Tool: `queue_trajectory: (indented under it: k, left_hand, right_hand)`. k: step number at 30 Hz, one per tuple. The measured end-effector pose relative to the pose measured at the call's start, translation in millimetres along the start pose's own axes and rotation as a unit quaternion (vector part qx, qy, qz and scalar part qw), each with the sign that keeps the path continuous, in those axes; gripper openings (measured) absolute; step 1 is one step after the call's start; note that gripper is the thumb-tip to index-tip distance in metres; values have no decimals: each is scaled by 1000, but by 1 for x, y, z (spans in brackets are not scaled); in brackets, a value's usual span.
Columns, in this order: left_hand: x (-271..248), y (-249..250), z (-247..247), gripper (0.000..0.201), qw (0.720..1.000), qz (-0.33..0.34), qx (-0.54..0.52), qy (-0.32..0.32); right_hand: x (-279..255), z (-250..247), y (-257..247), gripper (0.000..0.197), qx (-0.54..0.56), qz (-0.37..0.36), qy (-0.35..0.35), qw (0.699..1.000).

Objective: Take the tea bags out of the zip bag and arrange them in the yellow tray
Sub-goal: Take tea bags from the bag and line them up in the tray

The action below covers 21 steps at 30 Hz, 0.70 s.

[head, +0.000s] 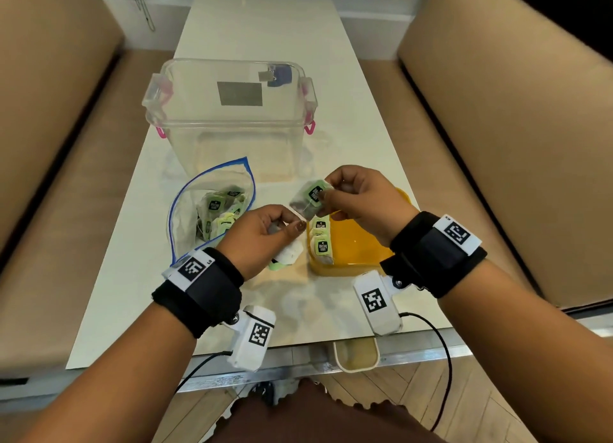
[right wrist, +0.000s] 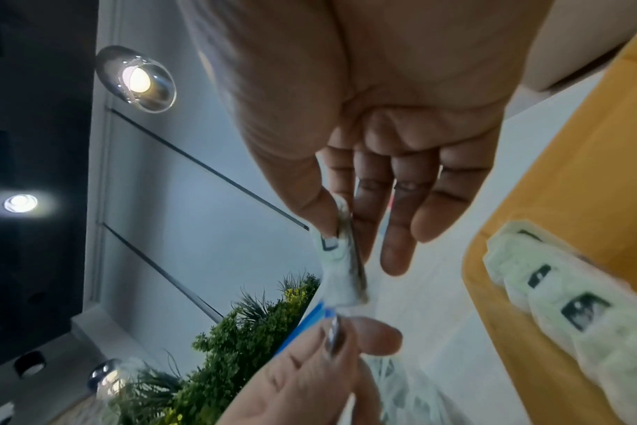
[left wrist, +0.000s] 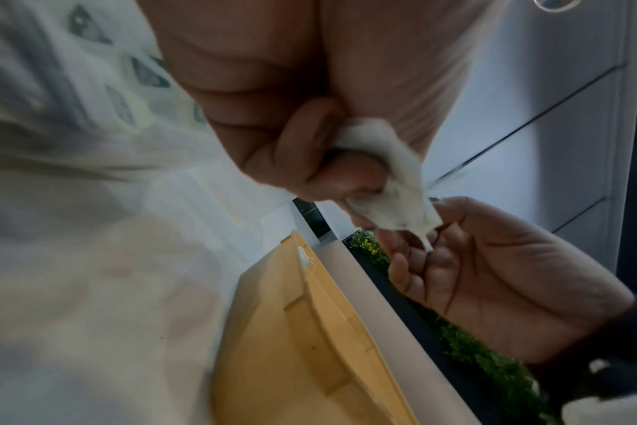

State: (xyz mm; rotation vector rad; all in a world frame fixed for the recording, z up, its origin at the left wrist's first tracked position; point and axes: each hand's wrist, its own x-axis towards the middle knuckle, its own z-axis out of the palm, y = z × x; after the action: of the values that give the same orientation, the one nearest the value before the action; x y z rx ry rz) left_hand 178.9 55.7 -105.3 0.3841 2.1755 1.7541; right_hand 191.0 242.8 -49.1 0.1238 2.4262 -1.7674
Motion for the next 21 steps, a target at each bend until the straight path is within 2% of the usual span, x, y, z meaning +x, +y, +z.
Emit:
queue_trajectory:
  k: [2, 6, 9, 13, 18, 21]
  left_hand:
    - [1, -5, 0, 10, 1000, -2, 12, 5]
    - [-1, -3, 4, 7, 1000, -7, 1, -6]
    - [-2, 0, 8, 7, 1000, -3, 2, -21]
    - [0, 4, 10, 16, 998, -1, -53, 19]
    - [6, 2, 7, 3, 999, 9, -31, 36]
    - [8, -3, 6, 11, 999, 9, -16, 39]
  right_hand:
    - [2, -4, -1, 1, -55, -16, -4, 998]
    - [2, -5, -2, 9, -179, -58, -35, 982]
    - [0, -3, -5, 14, -175, -72, -41, 981]
    - [0, -3, -4, 28, -153, -49, -62, 985]
    - [0, -3, 1, 23, -141, -55, -42, 988]
    - [0, -4, -1, 26, -141, -61, -36, 988]
